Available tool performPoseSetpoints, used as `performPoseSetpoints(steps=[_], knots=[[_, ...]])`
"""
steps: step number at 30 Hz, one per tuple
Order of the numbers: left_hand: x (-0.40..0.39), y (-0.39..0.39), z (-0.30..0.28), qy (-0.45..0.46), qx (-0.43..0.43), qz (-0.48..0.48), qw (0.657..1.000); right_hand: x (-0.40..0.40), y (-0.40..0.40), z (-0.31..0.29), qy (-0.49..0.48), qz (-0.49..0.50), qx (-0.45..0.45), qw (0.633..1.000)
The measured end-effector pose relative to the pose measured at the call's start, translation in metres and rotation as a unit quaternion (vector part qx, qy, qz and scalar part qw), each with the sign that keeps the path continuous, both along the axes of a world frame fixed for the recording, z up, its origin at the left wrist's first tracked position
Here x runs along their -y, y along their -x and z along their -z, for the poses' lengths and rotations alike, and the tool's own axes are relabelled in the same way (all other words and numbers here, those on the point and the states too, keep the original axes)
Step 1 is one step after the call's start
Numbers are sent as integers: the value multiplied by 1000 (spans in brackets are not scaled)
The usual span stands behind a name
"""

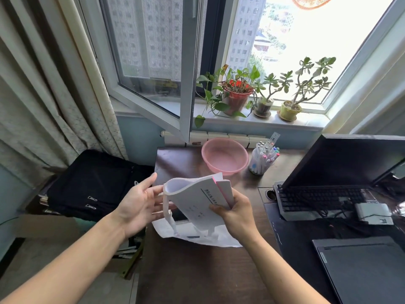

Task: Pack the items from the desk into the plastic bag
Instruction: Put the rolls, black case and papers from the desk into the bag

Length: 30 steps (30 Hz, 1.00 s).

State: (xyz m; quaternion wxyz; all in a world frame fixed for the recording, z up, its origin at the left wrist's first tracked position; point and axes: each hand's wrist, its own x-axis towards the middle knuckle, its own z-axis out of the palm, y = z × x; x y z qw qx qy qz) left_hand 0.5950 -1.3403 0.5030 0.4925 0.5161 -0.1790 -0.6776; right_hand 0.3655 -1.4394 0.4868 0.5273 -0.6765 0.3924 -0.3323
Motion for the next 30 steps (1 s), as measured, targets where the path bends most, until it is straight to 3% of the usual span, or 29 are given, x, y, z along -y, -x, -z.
performPoseSetpoints(steps=[9,12,15,23,30], knots=[[-5,-1,3,-39,81,-80,993,-4,0,26,128,10,-195,972],[-5,1,0,-40,96,-67,992,-5,-4,35,227,-33,-313,922],[-5,7,-8,-29,94,-30,995,-7,-18,40,265,-125,-399,869],[-2,20,-30,18,113,13,993,5,-69,39,324,-290,-516,738],[3,13,-30,31,92,-5,995,30,-61,42,301,-293,-490,764]])
